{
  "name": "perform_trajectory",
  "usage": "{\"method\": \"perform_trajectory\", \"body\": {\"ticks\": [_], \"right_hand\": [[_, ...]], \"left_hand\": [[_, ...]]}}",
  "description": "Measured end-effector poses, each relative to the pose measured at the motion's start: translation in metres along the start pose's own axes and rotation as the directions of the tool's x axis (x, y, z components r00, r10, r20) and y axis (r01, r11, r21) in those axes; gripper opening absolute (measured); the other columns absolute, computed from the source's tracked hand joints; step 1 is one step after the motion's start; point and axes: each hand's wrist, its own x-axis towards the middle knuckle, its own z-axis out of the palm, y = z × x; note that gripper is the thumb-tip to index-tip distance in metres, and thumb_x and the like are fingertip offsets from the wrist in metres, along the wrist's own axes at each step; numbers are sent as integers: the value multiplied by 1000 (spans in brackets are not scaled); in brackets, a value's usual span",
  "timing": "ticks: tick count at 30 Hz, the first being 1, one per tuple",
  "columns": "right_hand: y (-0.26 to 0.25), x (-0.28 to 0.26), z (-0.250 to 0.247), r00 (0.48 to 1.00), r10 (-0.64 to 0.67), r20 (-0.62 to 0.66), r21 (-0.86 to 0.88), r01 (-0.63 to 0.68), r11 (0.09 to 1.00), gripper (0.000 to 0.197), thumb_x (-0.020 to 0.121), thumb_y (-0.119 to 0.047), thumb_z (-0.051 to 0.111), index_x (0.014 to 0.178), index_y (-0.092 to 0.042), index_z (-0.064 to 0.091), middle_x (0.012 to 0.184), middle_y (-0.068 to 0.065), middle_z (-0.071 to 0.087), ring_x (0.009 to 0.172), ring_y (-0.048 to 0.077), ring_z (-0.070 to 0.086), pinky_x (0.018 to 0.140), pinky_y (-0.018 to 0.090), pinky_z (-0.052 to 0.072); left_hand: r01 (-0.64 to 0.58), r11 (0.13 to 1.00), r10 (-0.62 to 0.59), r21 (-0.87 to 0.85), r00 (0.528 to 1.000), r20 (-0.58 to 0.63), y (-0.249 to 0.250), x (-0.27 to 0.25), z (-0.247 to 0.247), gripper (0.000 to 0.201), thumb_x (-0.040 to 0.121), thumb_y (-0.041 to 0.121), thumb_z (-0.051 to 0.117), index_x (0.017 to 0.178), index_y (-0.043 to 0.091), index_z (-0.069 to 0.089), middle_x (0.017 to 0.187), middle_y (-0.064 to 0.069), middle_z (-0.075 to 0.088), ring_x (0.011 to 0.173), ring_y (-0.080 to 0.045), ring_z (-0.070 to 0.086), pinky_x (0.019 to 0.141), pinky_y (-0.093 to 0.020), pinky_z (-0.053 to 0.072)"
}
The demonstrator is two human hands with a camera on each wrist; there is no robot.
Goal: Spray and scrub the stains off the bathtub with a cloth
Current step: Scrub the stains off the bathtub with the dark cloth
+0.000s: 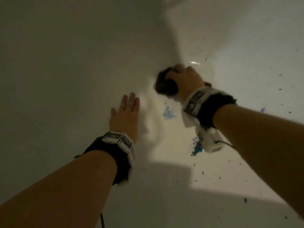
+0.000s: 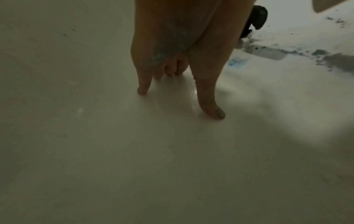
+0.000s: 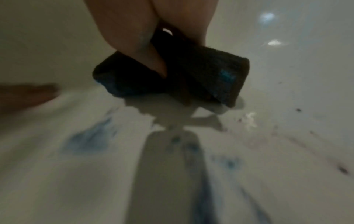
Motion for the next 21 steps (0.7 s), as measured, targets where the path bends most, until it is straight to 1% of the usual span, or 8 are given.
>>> {"method": "perform_trajectory", "body": {"ticks": [5, 8, 9, 11, 13, 15, 18, 21], "right_hand": [[-3, -76, 30, 906, -302, 297, 27, 308, 951, 34, 54, -5, 78, 85, -15, 68, 97, 10, 64, 82, 38, 61, 68, 49, 53], [2, -81, 10, 782, -238, 576, -33, 313, 949, 28, 79, -14, 63, 106, -21, 64, 118, -2, 55, 109, 25, 52, 93, 39, 46], [3, -73, 0, 819, -248, 518, -18, 301, 954, 30, 81, -11, 61, 109, -22, 64, 121, -1, 54, 113, 25, 50, 96, 39, 44], [2, -47, -24, 943, -293, 156, 50, 289, 956, 36, 76, -2, 66, 107, -19, 68, 118, 11, 57, 108, 35, 54, 90, 46, 48], [-1, -11, -42, 976, -187, -111, 76, 196, 978, 45, 82, 1, 58, 123, -18, 59, 130, 17, 48, 119, 37, 45, 97, 46, 42], [-11, 34, -59, 976, -133, -173, 15, 137, 990, 52, 89, -3, 49, 137, -21, 43, 143, 15, 33, 130, 32, 33, 105, 40, 31], [-37, 87, -76, 962, -113, -247, 90, 139, 986, 49, 94, -27, 49, 140, -18, 35, 141, 11, 34, 127, 24, 39, 101, 30, 33], [-52, 111, -66, 969, -230, -91, -159, 214, 964, 43, 97, -30, 43, 139, -19, 37, 145, 11, 29, 129, 29, 35, 101, 36, 35]], "left_hand": [[1, 1000, -1, -7, 1000, 1, -1, 0, -1, 106, 83, 15, 67, 146, 14, -18, 152, -2, -29, 142, -22, -19, 116, -47, 10], [4, 1000, -4, -18, 1000, -10, -1, 0, 0, 105, 84, 12, 65, 146, 15, -19, 152, -2, -29, 142, -21, -19, 116, -47, 8], [4, 1000, -4, -11, 1000, -16, 0, 1, 1, 104, 84, 12, 65, 146, 15, -19, 152, -2, -29, 142, -22, -19, 116, -47, 8], [9, 1000, -10, -14, 999, -30, -1, 1, 2, 102, 85, 11, 63, 146, 15, -19, 152, -1, -30, 142, -22, -19, 115, -47, 8], [16, 1000, -17, -21, 999, -37, -1, 1, 2, 102, 86, 10, 62, 146, 16, -19, 152, -1, -30, 142, -21, -19, 115, -47, 8], [19, 1000, -20, -24, 999, -45, 0, 2, 2, 101, 86, 11, 62, 146, 16, -19, 151, -1, -30, 142, -21, -19, 115, -47, 8], [26, 999, -27, -23, 998, -59, 0, 3, 3, 99, 87, 12, 60, 146, 17, -19, 151, 0, -30, 143, -21, -19, 115, -47, 8], [33, 999, -34, -16, 997, -62, 1, 3, 5, 100, 88, 13, 59, 145, 17, -22, 150, 0, -32, 142, -22, -21, 115, -47, 6]]}}
